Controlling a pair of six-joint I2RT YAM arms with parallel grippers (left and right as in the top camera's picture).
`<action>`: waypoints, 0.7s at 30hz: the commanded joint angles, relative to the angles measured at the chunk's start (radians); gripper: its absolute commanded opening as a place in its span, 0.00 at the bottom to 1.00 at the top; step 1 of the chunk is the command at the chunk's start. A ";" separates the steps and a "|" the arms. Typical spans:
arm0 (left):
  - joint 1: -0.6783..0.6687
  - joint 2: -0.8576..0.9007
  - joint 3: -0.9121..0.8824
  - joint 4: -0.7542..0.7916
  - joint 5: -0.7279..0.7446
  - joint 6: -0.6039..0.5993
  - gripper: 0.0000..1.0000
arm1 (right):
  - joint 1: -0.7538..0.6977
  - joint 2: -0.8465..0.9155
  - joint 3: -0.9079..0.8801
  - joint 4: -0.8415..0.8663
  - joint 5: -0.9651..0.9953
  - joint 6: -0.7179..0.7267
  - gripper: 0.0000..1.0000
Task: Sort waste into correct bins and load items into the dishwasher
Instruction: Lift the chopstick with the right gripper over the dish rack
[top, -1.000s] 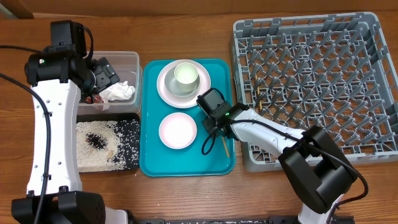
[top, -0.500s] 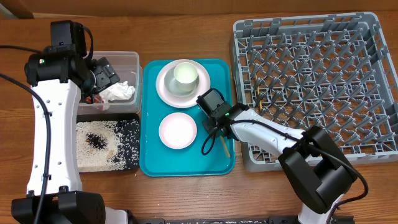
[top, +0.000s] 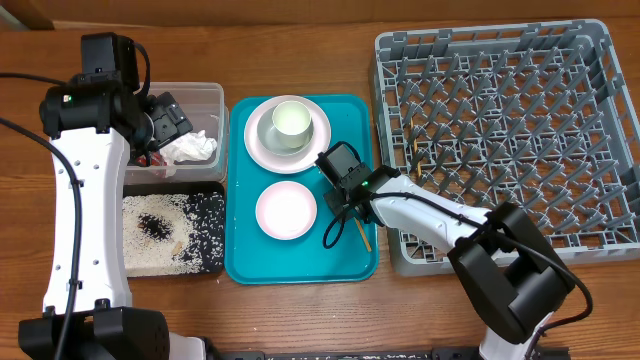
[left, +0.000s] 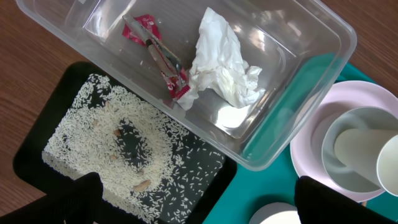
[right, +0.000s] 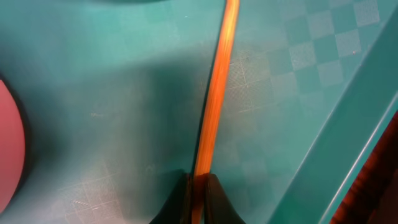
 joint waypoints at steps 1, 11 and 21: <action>0.004 0.006 0.014 0.001 -0.006 0.008 1.00 | -0.002 -0.049 0.001 -0.017 0.053 0.016 0.04; 0.004 0.006 0.014 0.001 -0.006 0.008 1.00 | -0.002 -0.129 0.002 -0.042 0.074 0.119 0.04; 0.004 0.006 0.015 0.001 -0.006 0.008 1.00 | -0.002 -0.229 0.002 -0.037 0.082 0.134 0.04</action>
